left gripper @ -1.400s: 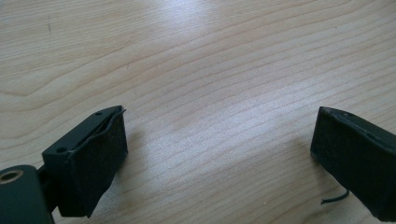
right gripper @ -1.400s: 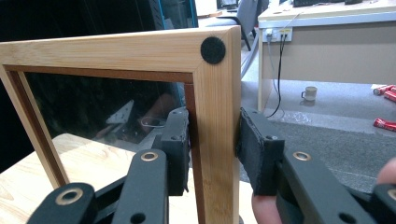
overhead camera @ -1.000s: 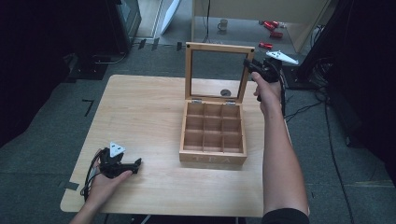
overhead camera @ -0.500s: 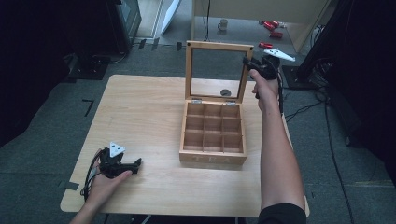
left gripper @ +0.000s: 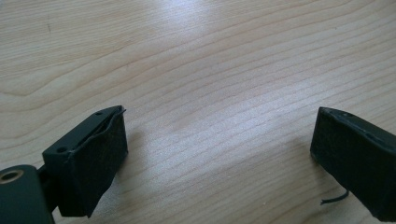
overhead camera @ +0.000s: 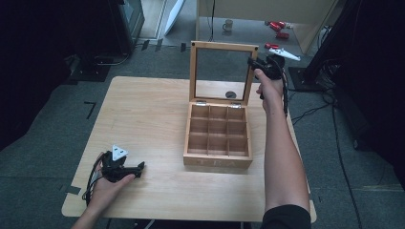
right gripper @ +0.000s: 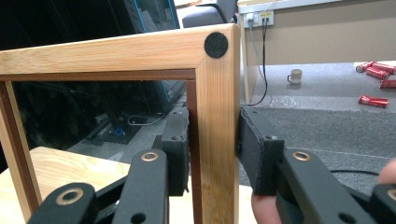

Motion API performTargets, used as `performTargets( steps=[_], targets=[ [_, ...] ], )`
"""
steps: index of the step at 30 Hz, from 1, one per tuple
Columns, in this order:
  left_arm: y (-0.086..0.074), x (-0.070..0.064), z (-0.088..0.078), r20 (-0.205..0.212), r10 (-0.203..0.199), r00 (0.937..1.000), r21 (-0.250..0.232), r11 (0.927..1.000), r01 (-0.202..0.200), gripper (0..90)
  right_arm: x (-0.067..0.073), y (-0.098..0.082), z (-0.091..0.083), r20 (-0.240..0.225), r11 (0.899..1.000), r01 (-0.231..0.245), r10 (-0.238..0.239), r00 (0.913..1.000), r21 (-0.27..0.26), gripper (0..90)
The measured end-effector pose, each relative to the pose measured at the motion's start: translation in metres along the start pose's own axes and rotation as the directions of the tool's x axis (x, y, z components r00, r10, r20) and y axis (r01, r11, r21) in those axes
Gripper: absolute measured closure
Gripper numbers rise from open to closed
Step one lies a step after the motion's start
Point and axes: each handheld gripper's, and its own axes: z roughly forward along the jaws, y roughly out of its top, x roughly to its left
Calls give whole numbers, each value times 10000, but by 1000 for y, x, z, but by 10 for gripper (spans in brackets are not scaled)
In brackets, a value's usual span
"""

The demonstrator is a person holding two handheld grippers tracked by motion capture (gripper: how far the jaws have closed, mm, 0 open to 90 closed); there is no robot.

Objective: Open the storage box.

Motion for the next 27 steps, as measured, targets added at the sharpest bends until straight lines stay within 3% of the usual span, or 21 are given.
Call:
performTargets(
  steps=[6, 8, 14, 18, 19, 22, 25, 27],
  targets=[
    [0, 0, 0, -5, 9, 10000, 6, 10000, -9, 40, 4, 1, -6, -85, 9998, -32, 30, 10000, -211, 553],
    [0, 0, 0, -20, 5, 10000, 13, 10000, -5, 40, 7, 3, -15, -184, 9995, -221, 217, 9996, -210, 433],
    [0, 0, 0, -36, -11, 10000, 16, 10000, 11, 40, 14, 1, -44, -144, 9993, 301, -298, 9995, 232, 210],
    [0, -1, 0, -69, -50, 10000, 17, 10000, 50, 40, 17, -4, -63, -232, 9985, 528, -524, 9984, 169, 191],
    [-1, -1, -1, -80, -61, 9999, 17, 10000, 61, 40, 18, -10, -77, -140, 9978, 630, -628, 9979, 195, 188],
    [-1, -1, -1, -79, -61, 10000, 17, 10000, 61, 40, 19, -15, -91, -207, 9973, 688, -683, 9975, 244, 181],
    [0, -1, -1, -77, -41, 10000, 22, 10000, 42, 40, 20, -25, -117, -189, 9953, 863, -856, 9962, 442, 169],
    [-1, -1, 0, -79, -76, 9999, 2, 10000, 76, 39, 21, -28, -123, -179, 9948, 920, -913, 9957, 440, 168]
  ],
)
